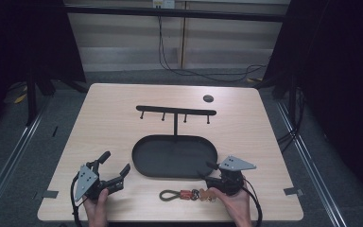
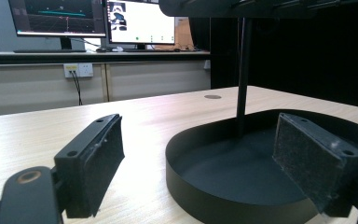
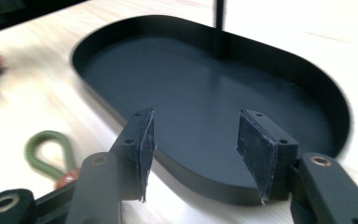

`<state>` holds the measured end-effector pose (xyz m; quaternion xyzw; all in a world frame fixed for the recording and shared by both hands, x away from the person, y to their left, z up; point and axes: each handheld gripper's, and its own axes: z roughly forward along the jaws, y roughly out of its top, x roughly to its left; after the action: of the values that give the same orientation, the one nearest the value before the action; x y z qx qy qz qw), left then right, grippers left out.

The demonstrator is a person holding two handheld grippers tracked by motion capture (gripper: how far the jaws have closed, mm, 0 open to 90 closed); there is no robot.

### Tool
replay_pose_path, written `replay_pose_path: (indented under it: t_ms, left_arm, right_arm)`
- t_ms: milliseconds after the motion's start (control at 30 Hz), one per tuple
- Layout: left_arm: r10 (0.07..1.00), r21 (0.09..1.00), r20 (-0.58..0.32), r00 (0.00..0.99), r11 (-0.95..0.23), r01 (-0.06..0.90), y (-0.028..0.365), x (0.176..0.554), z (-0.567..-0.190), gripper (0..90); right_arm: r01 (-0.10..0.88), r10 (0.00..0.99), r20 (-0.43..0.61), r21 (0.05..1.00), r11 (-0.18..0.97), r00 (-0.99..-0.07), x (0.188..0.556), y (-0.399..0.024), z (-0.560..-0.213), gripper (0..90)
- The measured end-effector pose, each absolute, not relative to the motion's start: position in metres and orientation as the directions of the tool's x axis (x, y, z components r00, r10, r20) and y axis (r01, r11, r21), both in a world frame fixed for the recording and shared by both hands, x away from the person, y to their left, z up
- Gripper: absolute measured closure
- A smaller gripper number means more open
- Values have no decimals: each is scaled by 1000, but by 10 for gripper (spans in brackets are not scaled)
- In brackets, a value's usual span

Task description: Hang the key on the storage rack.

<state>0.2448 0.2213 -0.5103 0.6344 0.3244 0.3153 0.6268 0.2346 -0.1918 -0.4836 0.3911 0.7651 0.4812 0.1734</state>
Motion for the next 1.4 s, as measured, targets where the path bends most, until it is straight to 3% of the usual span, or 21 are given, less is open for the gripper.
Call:
replay_pose_path:
  t_ms: [800,967,1067,1400]
  left_arm:
    - [806,1000,-3,591,-8,16,222,245,-510,158]
    - [806,1000,-5,592,-5,15,221,245,-510,157]
    - [805,1000,-4,593,-6,15,222,245,-510,158]
    - [803,1000,-3,596,-8,16,222,245,-510,157]
  right_arm:
    - [507,577,197,739,444,-793,252,-142,-463,518]
    - [534,496,277,678,506,-823,260,-127,-462,449]
    - [533,490,264,632,563,-831,262,-118,-462,419]
    - [502,441,247,519,692,-863,272,-95,-464,666]
